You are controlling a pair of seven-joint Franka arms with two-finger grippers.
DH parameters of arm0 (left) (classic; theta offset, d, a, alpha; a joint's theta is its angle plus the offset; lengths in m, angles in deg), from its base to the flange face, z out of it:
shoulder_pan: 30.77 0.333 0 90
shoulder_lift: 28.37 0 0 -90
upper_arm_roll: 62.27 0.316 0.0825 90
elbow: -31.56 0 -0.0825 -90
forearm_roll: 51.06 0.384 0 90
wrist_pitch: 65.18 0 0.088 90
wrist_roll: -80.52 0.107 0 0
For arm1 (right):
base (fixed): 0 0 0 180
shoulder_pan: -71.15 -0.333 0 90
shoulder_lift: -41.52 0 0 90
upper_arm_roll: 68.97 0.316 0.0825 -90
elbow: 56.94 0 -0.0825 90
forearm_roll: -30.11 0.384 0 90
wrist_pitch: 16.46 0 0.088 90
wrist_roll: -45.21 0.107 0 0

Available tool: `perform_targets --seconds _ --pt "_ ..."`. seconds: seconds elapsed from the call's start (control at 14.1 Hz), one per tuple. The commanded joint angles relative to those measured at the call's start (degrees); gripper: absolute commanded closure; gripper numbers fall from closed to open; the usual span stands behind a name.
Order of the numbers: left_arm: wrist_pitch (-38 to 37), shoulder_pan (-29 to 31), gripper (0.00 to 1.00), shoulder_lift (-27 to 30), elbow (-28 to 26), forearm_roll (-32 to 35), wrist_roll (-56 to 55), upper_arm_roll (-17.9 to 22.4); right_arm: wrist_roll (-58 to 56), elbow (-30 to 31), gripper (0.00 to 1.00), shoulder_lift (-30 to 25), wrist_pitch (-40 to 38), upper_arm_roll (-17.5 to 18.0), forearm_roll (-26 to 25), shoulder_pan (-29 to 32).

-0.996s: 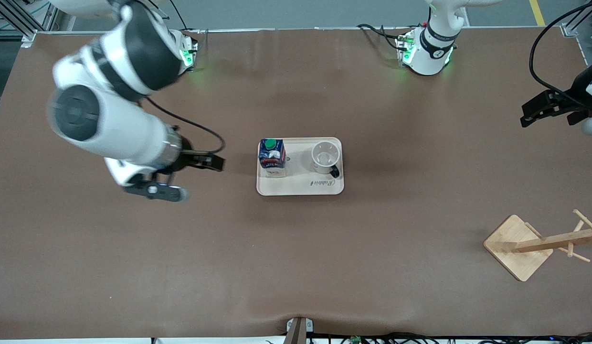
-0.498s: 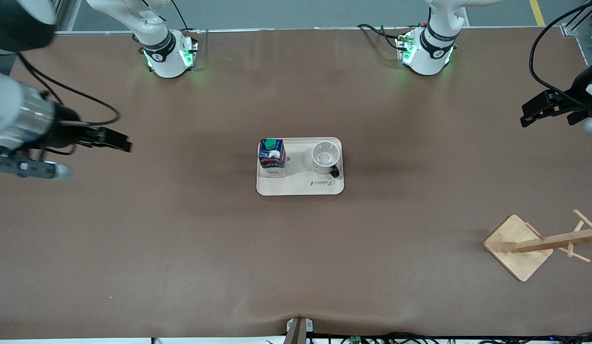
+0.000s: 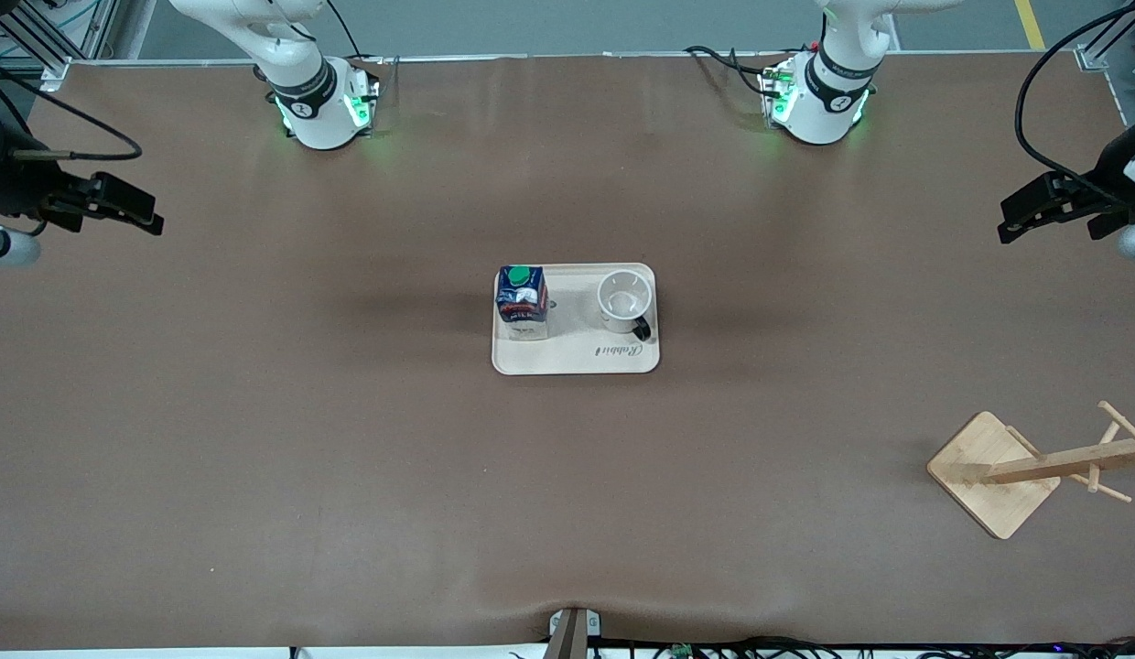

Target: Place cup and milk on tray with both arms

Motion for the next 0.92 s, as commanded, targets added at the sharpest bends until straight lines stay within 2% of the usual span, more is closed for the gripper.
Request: perform_targets --seconds 0.0,0.14,0.43,0.5,0.85 --pt "-0.8 0.0 0.00 1.4 -0.3 -1.2 0.4 0.5 -4.9 2.7 0.00 -1.5 3.9 -0.1 -3.8 2.8" --pt "-0.7 0.0 0.00 1.5 -0.2 -1.1 0.5 0.5 -5.0 2.7 0.00 -1.5 3.7 -1.5 -3.0 2.9" --pt "-0.7 -0.5 0.00 2.2 -0.3 -0.9 -3.0 0.2 -5.3 3.6 0.00 -2.0 0.0 -1.5 -2.1 4.0" --pt "-0.7 -0.3 0.00 2.3 -0.4 -0.9 -3.3 -1.0 -5.8 3.3 0.00 -2.3 0.7 -1.5 -1.4 4.0" --pt "-0.6 0.3 0.00 2.1 0.3 -2.6 -2.5 -1.1 -4.9 0.5 0.00 -2.2 0.6 -2.1 -2.0 4.9"
